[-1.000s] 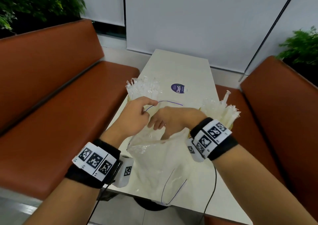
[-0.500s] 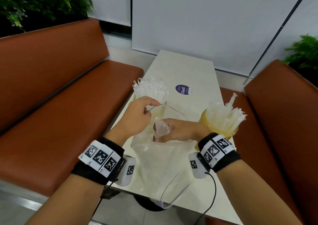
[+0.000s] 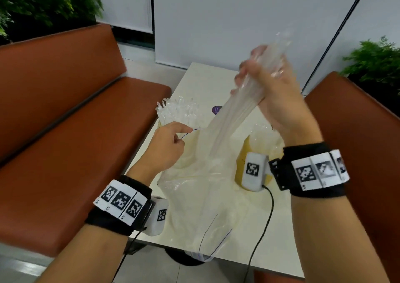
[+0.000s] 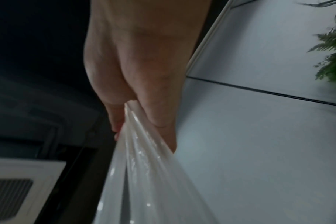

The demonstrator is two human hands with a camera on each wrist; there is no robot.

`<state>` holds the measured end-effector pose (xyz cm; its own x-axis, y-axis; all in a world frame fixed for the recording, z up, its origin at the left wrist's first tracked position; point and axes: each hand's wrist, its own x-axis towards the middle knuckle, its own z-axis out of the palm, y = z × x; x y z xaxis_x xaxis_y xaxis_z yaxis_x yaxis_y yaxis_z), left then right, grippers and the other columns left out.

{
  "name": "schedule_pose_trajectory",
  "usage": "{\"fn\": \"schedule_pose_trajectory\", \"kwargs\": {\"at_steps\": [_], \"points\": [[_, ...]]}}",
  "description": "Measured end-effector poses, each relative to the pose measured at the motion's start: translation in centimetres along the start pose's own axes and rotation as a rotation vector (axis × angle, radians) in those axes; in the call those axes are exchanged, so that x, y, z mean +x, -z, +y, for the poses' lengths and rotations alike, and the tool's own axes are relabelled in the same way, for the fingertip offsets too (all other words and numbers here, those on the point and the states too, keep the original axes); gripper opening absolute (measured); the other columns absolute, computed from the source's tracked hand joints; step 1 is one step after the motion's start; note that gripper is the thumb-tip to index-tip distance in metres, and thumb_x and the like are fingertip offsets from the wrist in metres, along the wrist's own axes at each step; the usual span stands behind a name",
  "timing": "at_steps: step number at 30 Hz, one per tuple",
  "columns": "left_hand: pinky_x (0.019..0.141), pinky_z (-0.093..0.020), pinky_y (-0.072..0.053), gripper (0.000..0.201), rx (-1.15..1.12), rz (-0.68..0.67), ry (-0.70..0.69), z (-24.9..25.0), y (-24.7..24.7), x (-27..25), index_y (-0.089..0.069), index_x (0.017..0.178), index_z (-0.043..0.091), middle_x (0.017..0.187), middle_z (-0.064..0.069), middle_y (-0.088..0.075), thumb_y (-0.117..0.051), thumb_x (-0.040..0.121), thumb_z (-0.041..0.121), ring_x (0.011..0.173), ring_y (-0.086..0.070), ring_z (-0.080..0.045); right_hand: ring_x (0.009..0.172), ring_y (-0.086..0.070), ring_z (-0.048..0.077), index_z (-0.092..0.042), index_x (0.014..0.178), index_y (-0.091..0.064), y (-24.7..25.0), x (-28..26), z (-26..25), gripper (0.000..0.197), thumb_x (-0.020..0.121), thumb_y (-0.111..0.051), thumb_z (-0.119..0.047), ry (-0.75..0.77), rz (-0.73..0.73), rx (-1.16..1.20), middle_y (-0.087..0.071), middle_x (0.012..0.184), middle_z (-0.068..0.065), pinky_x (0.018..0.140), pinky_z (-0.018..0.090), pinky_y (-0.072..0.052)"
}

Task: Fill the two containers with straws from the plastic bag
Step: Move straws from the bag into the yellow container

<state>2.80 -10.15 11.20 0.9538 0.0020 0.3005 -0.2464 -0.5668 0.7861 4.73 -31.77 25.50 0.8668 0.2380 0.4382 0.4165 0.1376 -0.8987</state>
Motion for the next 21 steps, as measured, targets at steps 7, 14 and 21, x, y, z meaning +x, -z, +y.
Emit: {"fn": "schedule_pose_trajectory", "kwargs": {"at_steps": [7, 14, 21], "points": [[0.066, 0.001, -0.041, 0.047, 0.019, 0.003, 0.014, -0.2, -0.1, 0.0, -0.070, 0.120, 0.013, 0.122, 0.006, -0.065, -0.050, 0.086, -0.013, 0.080, -0.059, -0.015, 0.084, -0.065, 0.014, -0.011, 0.116, -0.045, 6.2, 1.8, -3.9, 0.025, 0.099, -0.062, -0.012, 0.292, 0.410, -0.188, -0.063, 0.092, -0.001, 0.087, 0.036, -0.057], [0.069, 0.002, -0.039, 0.049, 0.025, -0.002, -0.005, 0.4, -0.3, 0.0, -0.071, 0.120, 0.012, 0.121, 0.005, -0.065, -0.049, 0.085, -0.014, 0.077, -0.057, -0.008, 0.089, -0.064, 0.014, -0.003, 0.126, -0.044, 10.8, 2.4, 4.1, 0.035, 0.095, -0.060, -0.004, 0.140, 0.596, -0.438, -0.054, 0.112, 0.005, 0.083, 0.035, -0.061], [0.064, -0.002, -0.043, 0.047, -0.009, -0.011, 0.005, 0.6, -0.5, -0.1, -0.071, 0.118, 0.011, 0.121, 0.005, -0.066, -0.049, 0.086, -0.014, 0.071, -0.054, -0.015, 0.070, -0.061, -0.014, -0.013, 0.115, -0.053, 11.6, 0.0, 12.2, 0.021, 0.096, -0.063, -0.014, -0.104, 0.628, -0.616, -0.061, 0.086, -0.013, 0.081, 0.029, -0.056]]}}
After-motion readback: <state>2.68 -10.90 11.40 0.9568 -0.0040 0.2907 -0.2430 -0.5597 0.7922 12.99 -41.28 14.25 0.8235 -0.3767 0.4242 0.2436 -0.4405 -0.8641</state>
